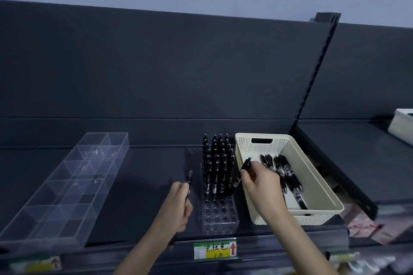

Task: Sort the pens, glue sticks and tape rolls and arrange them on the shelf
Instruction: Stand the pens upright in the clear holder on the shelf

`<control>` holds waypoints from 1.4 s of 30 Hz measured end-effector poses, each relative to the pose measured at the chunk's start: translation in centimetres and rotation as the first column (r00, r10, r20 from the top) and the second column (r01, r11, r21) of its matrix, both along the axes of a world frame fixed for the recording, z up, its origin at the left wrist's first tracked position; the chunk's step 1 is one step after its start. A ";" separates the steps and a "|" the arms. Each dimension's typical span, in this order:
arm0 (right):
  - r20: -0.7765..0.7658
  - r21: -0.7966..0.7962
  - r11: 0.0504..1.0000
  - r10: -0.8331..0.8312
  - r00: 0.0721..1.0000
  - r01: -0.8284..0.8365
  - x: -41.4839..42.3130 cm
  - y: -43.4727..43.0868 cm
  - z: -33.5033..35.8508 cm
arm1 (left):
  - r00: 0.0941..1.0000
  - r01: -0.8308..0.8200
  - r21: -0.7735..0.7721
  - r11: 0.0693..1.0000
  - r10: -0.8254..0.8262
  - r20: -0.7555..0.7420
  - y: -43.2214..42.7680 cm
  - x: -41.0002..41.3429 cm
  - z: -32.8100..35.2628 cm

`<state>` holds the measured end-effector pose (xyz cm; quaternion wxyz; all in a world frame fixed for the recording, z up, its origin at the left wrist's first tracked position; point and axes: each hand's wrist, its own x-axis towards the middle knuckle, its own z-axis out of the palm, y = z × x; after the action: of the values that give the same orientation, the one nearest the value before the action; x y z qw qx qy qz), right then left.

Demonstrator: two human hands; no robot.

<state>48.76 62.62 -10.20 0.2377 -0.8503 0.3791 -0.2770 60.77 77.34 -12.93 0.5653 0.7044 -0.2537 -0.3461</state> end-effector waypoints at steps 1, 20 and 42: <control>-0.047 -0.022 1.000 0.003 0.999 -0.004 0.2 0.1 -0.3 | 1.000 0.005 -0.010 1.000 -0.005 -0.001 0.1 0.1 -0.1; -0.169 -0.073 0.997 0.006 0.986 -0.019 1.4 1.3 -1.1 | 0.981 -0.105 -0.122 0.987 0.122 0.149 0.4 0.9 -0.2; 0.039 0.305 0.888 0.350 0.936 -0.345 1.0 5.7 -0.7 | 0.992 -0.104 -0.282 0.954 0.079 -0.100 0.0 1.5 1.8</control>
<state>49.75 68.28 -10.88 0.4091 -0.8594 0.2614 -0.1605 62.23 77.36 -11.13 0.6875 0.6101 -0.2434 -0.3096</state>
